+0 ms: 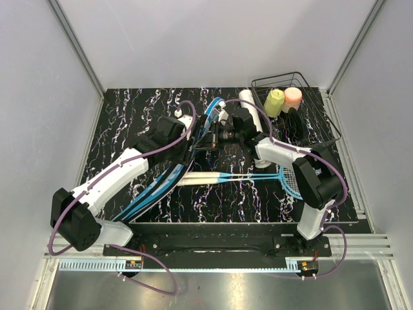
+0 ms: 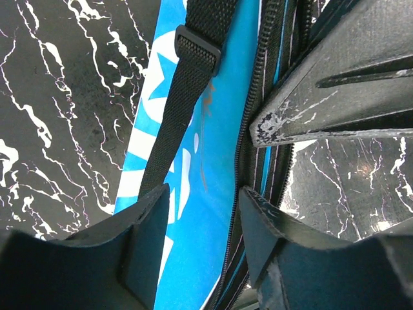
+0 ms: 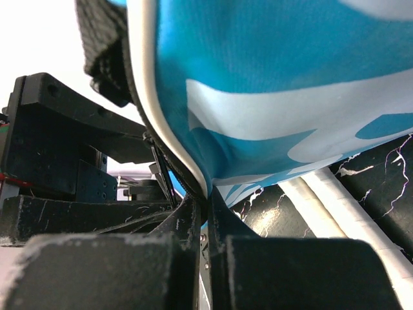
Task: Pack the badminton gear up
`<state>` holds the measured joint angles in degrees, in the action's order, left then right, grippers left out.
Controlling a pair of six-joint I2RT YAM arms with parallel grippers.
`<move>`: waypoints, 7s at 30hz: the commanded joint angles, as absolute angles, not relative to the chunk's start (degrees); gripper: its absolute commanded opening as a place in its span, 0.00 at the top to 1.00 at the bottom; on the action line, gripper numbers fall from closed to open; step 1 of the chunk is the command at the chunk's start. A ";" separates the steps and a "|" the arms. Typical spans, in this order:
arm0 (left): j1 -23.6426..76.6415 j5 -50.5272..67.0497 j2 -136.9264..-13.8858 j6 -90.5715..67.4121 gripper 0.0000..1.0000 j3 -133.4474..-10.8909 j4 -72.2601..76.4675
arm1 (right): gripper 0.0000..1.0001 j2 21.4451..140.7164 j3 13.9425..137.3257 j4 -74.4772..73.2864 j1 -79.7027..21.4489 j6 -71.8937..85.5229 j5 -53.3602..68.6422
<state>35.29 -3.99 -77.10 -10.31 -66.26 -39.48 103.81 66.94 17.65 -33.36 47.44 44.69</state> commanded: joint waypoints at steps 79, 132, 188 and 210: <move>41.05 -30.50 -76.47 -21.62 1.00 -75.59 -44.91 | 1.00 104.68 80.68 -6.77 -46.23 40.35 13.10; 18.63 -8.10 -80.76 -42.27 1.00 -81.21 -35.87 | 0.60 140.88 141.75 -42.89 -38.14 20.30 20.83; 6.24 21.09 -72.16 -44.21 1.00 -51.42 -21.45 | 0.36 82.88 53.52 -35.15 -31.64 86.57 -14.50; 1.85 24.96 -74.09 -43.68 1.00 -53.35 -22.41 | 0.50 87.53 53.96 -39.55 -31.73 92.11 -19.43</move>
<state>2.63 23.00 -73.73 -43.11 -51.51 -24.29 85.21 52.27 -38.39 -31.55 91.35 -18.41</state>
